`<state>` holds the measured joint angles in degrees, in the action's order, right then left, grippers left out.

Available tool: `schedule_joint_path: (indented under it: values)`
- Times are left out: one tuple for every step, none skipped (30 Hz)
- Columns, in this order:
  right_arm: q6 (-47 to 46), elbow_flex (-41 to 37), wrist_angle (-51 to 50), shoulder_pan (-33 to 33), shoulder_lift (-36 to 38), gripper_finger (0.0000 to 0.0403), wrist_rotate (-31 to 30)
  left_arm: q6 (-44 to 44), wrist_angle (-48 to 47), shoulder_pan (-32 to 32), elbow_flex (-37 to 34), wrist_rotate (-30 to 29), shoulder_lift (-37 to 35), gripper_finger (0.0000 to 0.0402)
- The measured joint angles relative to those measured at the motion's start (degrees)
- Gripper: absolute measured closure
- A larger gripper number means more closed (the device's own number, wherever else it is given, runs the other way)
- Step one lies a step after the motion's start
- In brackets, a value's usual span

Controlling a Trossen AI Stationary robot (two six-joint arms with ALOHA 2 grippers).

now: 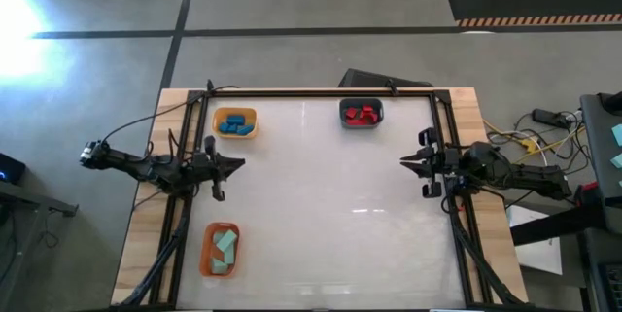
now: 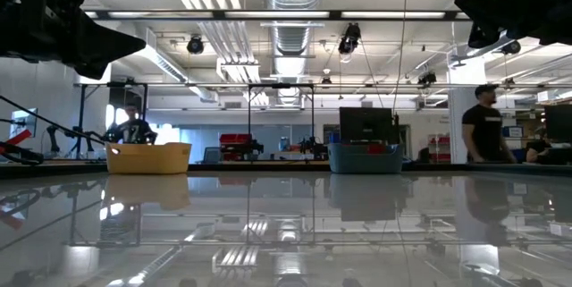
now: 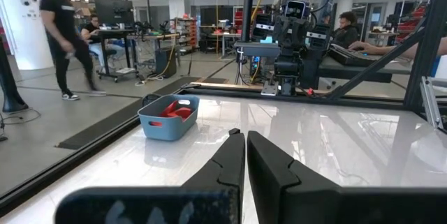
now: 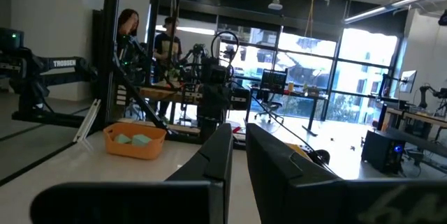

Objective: Sort & place blocks by color
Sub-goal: Return to Home Position

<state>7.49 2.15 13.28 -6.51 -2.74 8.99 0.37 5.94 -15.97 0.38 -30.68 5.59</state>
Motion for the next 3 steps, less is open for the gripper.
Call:
schedule_joint_path:
  values:
    - [0.0,0.0,0.0,0.0,0.0,0.0369,0.0,0.0,0.0,0.0,0.0,0.0,0.0,0.0402]
    - [0.0,0.0,0.0,0.0,0.0,0.0369,0.0,0.0,0.0,0.0,0.0,0.0,0.0,0.0402]
    - [0.0,0.0,0.0,0.0,0.0,0.0369,0.0,0.0,0.0,0.0,0.0,0.0,0.0,0.0402]
